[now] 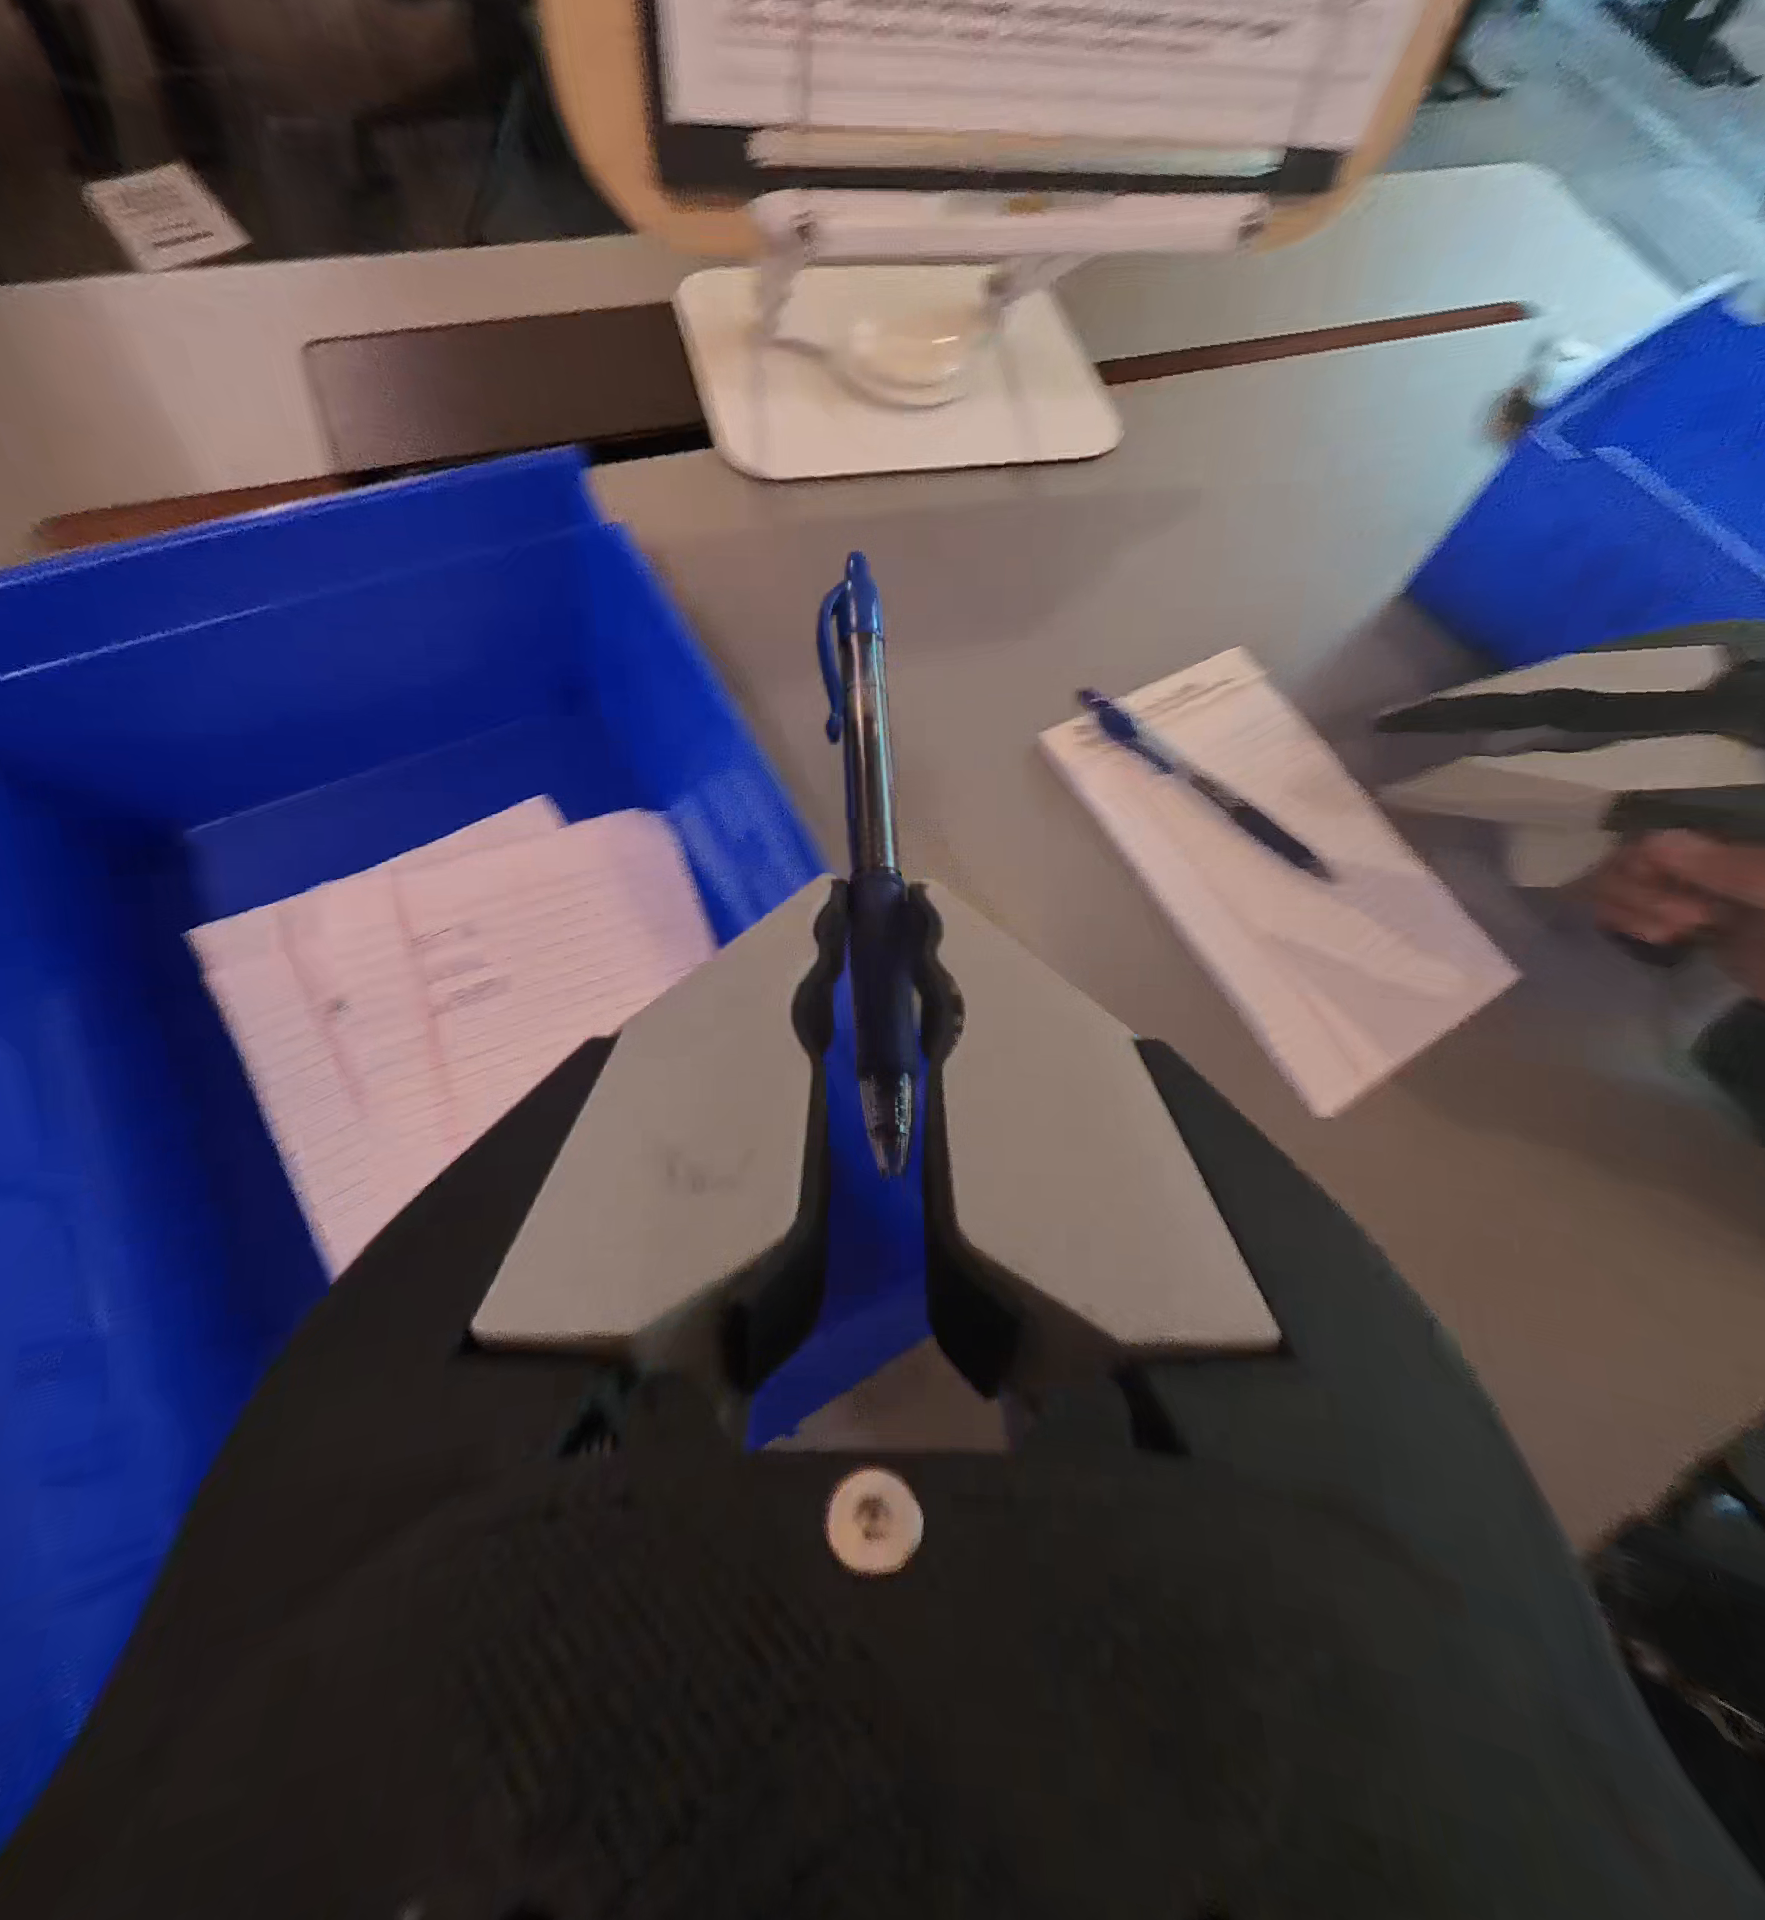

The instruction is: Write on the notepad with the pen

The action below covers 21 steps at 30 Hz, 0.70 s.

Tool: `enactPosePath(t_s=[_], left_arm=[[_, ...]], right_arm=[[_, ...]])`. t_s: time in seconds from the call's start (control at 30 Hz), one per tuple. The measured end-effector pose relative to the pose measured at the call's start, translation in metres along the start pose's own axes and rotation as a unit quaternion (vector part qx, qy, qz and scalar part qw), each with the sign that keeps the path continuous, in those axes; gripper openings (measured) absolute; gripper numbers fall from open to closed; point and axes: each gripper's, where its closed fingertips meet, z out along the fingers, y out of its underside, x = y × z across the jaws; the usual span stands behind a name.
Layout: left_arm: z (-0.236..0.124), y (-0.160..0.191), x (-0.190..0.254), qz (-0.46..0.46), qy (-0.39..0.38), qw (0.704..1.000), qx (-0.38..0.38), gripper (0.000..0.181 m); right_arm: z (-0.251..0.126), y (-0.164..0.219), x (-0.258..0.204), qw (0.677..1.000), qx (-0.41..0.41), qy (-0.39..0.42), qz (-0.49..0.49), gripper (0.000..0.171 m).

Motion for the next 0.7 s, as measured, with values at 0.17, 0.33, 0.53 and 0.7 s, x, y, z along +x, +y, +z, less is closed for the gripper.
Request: enactPosePath(t_s=[0.17,0.33,0.53,0.7], left_arm=[[0.038,-0.002,0.100,0.008,0.120,0.993,-0.004,0.009],[0.114,0.025,0.140,-0.034,0.150,0.988,-0.034,0.008],[0.153,0.036,0.146,-0.147,0.200,0.969,-0.011,0.009],[0.160,0.046,0.136,-0.133,0.173,0.976,-0.008,0.008]], right_arm=[[-0.012,-0.012,0.015,0.998,0.029,0.054,-0.015,0.030],[-0.014,-0.010,0.028,0.997,0.031,0.074,0.002,0.030],[-0.008,0.000,0.029,0.997,0.006,0.074,0.004,0.031],[0.002,0.011,0.025,0.997,-0.022,0.070,-0.006,0.031]])
